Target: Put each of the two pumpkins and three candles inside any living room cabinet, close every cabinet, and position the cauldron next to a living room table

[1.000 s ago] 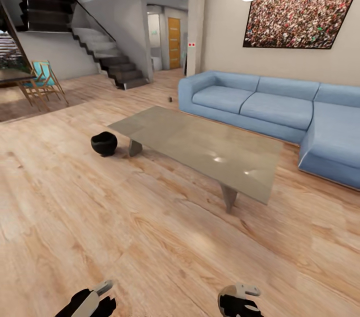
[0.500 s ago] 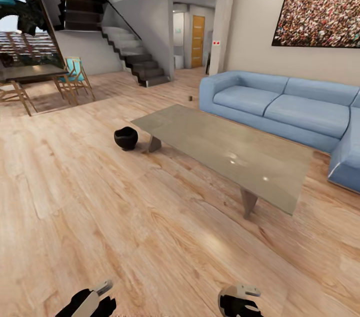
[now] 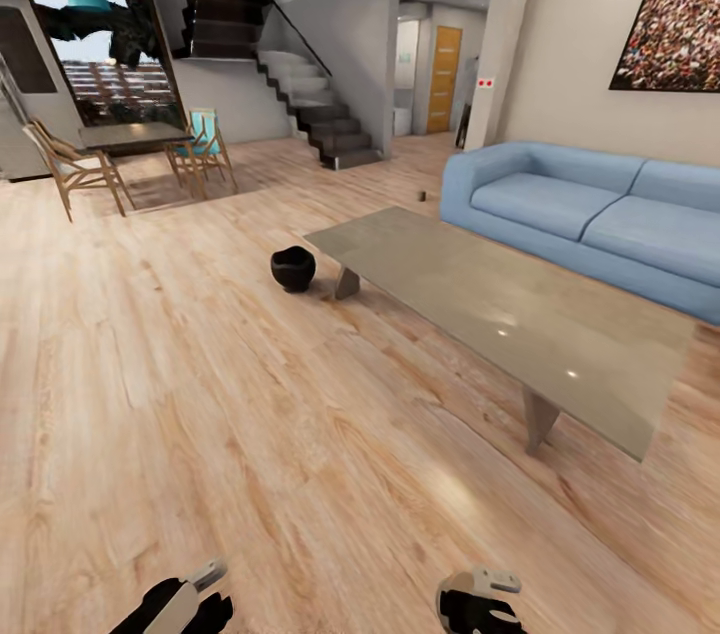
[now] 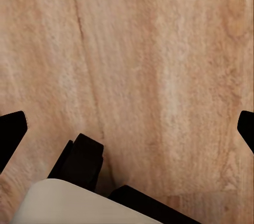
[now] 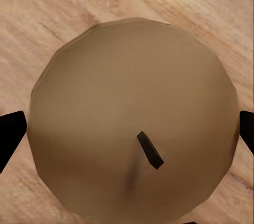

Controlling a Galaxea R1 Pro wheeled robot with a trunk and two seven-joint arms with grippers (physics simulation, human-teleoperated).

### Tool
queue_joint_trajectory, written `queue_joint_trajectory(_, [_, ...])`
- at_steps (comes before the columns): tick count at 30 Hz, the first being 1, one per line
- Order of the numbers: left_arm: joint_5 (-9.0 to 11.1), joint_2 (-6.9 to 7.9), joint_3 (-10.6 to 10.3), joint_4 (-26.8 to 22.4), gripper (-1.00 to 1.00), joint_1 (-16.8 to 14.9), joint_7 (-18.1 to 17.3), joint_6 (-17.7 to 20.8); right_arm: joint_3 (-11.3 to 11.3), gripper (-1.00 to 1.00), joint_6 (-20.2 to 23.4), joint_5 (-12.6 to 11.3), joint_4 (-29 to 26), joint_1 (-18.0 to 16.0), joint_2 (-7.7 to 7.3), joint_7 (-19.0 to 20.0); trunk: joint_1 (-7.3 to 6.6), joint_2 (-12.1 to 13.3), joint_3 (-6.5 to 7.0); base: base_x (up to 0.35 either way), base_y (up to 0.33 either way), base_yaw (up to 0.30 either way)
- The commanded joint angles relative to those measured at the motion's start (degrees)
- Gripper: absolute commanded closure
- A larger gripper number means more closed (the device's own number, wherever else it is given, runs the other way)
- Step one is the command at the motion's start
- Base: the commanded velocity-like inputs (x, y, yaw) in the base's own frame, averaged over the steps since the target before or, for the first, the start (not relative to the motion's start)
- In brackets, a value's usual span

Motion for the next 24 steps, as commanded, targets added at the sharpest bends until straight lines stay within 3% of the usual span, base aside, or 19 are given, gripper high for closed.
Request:
queue_joint_trajectory(1, [0.58,0.08,-0.46,-0.12,-1.0,-0.03,0.49,0.08,0.5,1.0,-0.11,-0.49,-0.06,-0.02,-0.02,-0.32,-0.01,-0.02,-0.08,0.0,0.0,0.275])
queue_joint_trajectory(24, [0.53,0.15,-0.46,-0.12,-1.0,-0.03,0.49,0.08,0.59,1.0,-0.28,-0.22,-0.07,-0.01,0.06,-1.98,-0.01,-0.02,-0.76,0.0,0.0,0.275])
